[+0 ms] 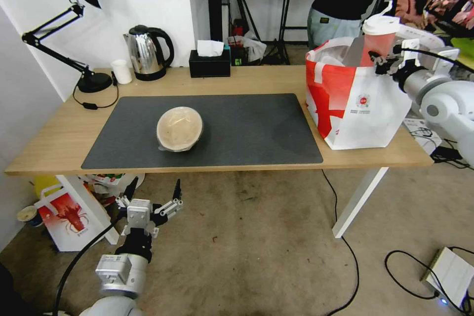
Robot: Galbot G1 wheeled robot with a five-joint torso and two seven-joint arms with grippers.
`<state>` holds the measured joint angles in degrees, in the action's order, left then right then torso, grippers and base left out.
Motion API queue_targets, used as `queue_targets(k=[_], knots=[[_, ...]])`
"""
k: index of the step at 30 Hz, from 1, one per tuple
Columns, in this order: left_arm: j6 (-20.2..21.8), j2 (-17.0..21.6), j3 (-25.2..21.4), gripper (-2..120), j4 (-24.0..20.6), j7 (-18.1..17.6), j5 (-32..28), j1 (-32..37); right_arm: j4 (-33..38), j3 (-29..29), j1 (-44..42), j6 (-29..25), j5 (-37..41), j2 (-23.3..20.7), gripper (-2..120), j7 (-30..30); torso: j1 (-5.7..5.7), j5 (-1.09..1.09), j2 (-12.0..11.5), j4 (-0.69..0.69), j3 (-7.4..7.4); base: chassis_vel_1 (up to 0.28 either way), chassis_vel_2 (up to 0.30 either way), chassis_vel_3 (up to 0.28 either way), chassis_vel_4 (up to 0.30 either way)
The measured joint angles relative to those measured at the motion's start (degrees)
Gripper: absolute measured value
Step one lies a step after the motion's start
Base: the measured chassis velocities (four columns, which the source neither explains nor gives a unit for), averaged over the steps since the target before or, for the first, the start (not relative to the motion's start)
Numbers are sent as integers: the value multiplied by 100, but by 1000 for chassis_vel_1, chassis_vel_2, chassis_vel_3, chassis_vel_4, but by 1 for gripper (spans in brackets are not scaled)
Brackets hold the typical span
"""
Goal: Pick up the trash from the table and place it into the takeout bag.
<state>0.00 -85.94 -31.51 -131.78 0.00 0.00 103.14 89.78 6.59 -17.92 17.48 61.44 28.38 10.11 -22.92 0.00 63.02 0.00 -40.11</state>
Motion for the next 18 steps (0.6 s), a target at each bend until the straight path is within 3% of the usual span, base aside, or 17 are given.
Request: queue_targets(k=[4, 18], knots=[[0, 0, 0, 100, 0, 0, 0, 0, 34, 5, 45, 104, -5, -65, 36, 11, 1, 0, 0, 0, 0, 0, 0, 0, 0], [0, 0, 0, 100, 0, 0, 0, 0, 241, 19, 66, 503, -22, -377, 84, -83, 1, 0, 0, 0, 0, 0, 0, 0, 0]])
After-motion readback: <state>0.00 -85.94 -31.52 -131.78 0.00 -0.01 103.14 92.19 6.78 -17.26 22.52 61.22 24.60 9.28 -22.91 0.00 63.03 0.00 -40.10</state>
